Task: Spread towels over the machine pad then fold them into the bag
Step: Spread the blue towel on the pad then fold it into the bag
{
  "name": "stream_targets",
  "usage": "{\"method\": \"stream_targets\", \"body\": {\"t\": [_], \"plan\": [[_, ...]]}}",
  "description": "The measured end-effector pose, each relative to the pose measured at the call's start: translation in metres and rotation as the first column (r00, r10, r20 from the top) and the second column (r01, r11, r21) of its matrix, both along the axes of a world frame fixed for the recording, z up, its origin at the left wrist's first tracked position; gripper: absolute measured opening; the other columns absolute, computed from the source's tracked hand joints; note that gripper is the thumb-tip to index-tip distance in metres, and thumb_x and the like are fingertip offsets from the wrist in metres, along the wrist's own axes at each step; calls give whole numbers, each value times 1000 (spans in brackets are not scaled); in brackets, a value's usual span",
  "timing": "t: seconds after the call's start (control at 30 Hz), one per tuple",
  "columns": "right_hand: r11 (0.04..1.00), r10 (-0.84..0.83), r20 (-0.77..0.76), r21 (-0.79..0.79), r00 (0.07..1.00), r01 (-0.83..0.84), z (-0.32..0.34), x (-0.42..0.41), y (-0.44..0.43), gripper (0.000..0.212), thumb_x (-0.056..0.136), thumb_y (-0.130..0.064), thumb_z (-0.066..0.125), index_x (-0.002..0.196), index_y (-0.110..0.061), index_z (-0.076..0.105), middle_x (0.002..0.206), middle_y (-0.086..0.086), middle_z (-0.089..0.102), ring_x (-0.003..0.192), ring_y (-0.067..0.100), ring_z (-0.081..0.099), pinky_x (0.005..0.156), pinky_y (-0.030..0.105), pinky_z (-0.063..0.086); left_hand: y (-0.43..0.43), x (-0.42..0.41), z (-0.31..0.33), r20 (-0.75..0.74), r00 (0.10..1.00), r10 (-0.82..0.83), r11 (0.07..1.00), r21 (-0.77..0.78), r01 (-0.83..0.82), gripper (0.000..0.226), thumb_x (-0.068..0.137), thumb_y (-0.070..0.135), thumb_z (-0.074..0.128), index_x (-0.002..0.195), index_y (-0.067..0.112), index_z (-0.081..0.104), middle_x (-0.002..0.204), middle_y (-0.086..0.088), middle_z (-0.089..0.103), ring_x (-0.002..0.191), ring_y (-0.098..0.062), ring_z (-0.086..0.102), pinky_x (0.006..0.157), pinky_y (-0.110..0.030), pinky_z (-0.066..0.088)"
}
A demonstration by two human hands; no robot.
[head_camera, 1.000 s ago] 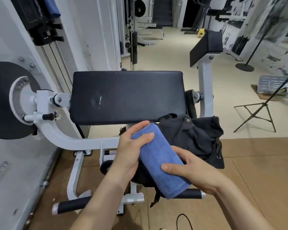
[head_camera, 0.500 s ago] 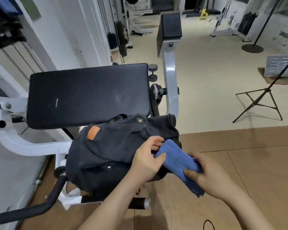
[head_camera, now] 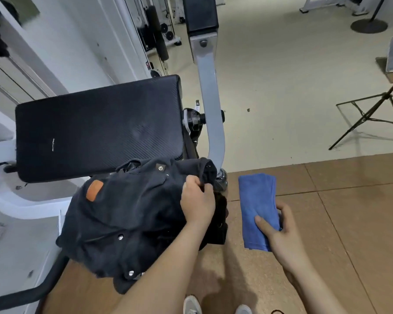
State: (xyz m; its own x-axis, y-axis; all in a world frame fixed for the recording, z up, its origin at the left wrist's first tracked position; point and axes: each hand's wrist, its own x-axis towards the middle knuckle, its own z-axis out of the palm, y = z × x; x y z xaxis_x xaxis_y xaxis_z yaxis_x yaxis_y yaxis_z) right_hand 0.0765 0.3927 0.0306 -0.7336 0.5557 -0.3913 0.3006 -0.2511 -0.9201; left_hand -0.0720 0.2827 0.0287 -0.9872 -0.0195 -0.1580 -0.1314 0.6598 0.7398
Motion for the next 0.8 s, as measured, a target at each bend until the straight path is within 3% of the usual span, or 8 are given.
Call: {"method": "stream_targets", "body": {"t": [0.13,0.2,0.27,0.4,0.5,0.6,0.67,0.8], "plan": [[944,92,-114,-306,989,-123,6,-12,13,40,80,-12,72,119,-19,61,109,7,73,96,24,72,74,35,56,-48,-10,37,281,960,-20,802,578,-152,10,95,7,56,99,6,64,90,-14,73,84,-28,70,75,-41,59],[878,190,-220,-398,957,-266,11,-25,17,59,67,-20,83,123,-16,63,115,11,71,101,27,70,71,31,57,-68,-16,64,259,963,-78,737,665,-119,17,97,3,51,102,5,67,91,-12,74,80,-22,71,69,-33,58],[845,357,-303,-299,883,-444,17,-42,14,72,55,-25,92,122,-21,66,131,5,63,119,23,61,83,32,55,-79,-25,91,223,969,-104,785,617,-58,21,98,4,48,102,7,68,89,-7,75,77,-17,70,64,-27,56],[751,660,-179,189,729,-633,33,-85,-6,47,58,-23,81,102,-35,73,152,-25,31,136,-13,30,105,31,39,-87,-37,139,210,951,-228,900,419,123,21,93,8,49,97,9,69,80,-2,72,72,-15,65,65,-26,52],[585,767,-51,464,639,-666,45,-113,-14,39,66,-38,71,104,-43,69,150,-20,35,142,9,30,110,43,35,-92,-38,163,231,924,-304,876,448,176,18,92,4,51,92,8,68,80,-6,68,75,-17,61,70,-29,50],[620,751,-70,416,656,-666,56,-126,-21,32,75,-18,73,100,-37,67,106,-21,68,101,-3,61,88,24,47,-100,-35,172,224,903,-367,813,550,194,14,83,0,65,95,6,67,88,-10,68,80,-22,62,77,-34,51],[676,680,-84,455,728,-579,57,-128,-19,27,83,-3,65,87,-30,66,75,-21,67,71,-8,58,68,11,44,-106,-33,167,164,903,-396,819,508,267,39,67,2,77,104,12,67,96,-5,72,86,-19,67,83,-32,54],[700,617,-111,528,779,-480,50,-126,-12,20,83,-3,64,85,-22,67,77,-20,65,69,-5,57,65,13,43,-128,-20,143,32,912,-409,907,125,402,62,65,21,83,119,36,57,105,11,61,90,-2,61,85,-20,50]]}}
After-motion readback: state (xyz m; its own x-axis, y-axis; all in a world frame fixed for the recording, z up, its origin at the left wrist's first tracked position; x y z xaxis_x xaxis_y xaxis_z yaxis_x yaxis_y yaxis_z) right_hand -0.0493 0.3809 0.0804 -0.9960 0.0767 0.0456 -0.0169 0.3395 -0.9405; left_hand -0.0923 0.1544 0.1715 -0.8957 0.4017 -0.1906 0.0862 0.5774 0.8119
